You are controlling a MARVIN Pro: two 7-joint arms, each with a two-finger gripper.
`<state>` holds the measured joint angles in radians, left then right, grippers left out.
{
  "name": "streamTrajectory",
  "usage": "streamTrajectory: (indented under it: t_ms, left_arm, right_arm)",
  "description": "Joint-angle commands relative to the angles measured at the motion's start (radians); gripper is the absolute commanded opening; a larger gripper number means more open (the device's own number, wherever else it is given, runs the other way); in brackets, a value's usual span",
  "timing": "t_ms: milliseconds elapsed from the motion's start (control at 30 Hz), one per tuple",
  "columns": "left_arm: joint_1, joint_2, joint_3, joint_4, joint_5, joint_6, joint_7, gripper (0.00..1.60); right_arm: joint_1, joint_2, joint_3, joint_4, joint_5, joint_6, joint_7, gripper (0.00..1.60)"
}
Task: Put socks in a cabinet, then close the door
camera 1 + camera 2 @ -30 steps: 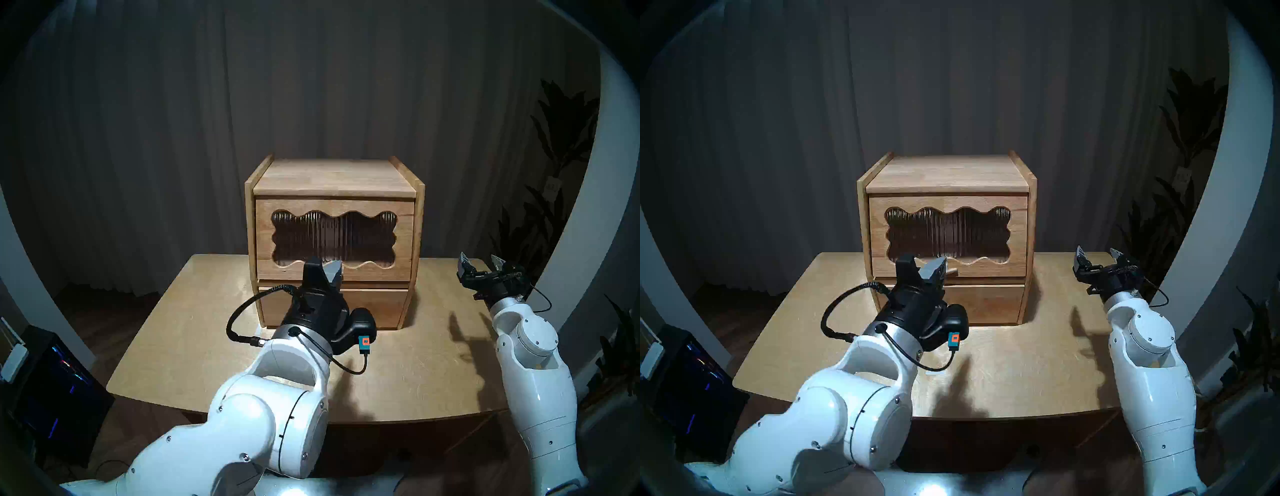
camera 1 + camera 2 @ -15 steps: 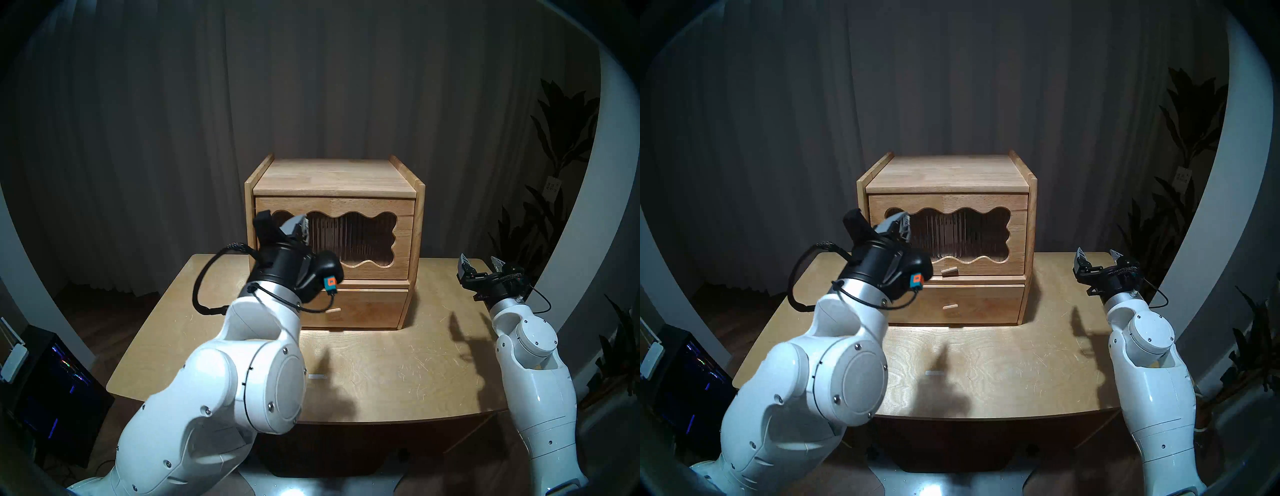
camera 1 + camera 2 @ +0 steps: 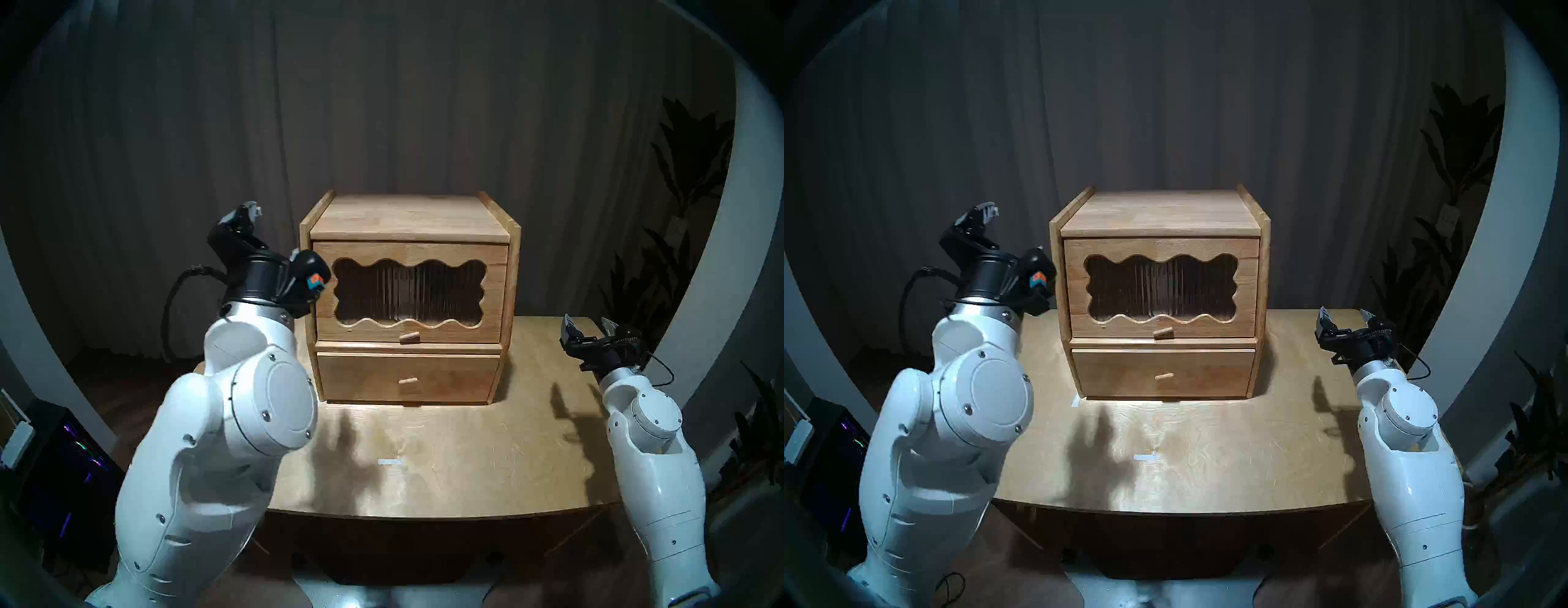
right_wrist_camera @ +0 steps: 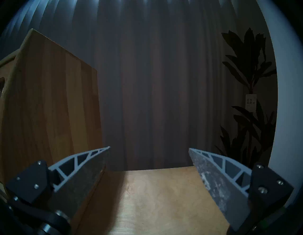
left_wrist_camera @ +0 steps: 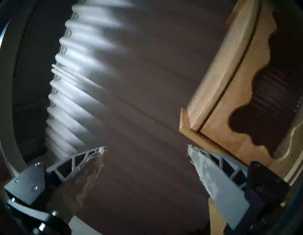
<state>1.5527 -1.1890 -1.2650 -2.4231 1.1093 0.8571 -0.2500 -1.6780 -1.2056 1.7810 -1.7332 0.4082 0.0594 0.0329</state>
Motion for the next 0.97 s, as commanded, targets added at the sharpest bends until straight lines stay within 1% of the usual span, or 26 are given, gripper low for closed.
streamTrajectory:
  t_ms: [0,200,500,633,733,933]
  left_arm:
    - [0.010,-0.029,-0.121,0.007,-0.048,0.035,0.007,1.60]
    - [0.040,-0.054,-0.210,0.055,-0.113,0.064,-0.004,1.60]
    - [0.083,-0.083,-0.338,0.188,-0.222,0.087,-0.035,1.60]
    - [0.081,-0.090,-0.399,0.249,-0.273,0.088,-0.061,1.60]
    - [0.067,-0.090,-0.448,0.283,-0.314,0.079,-0.081,1.60]
    - [0.032,-0.095,-0.532,0.309,-0.399,0.050,-0.122,1.60]
  right_arm:
    - [0.009,0.002,0.000,-0.011,0.000,-0.003,0.001,1.60]
    - [0.009,0.002,0.000,-0.004,0.000,-0.003,0.001,1.60]
    - [0.020,0.004,0.001,-0.003,0.001,-0.006,0.001,1.60]
    - [0.038,0.007,0.000,-0.014,0.001,-0.010,0.002,1.60]
    - [0.055,0.009,-0.001,-0.023,0.001,-0.014,0.002,1.60]
    - [0.074,0.006,-0.013,-0.025,0.000,-0.011,0.001,1.60]
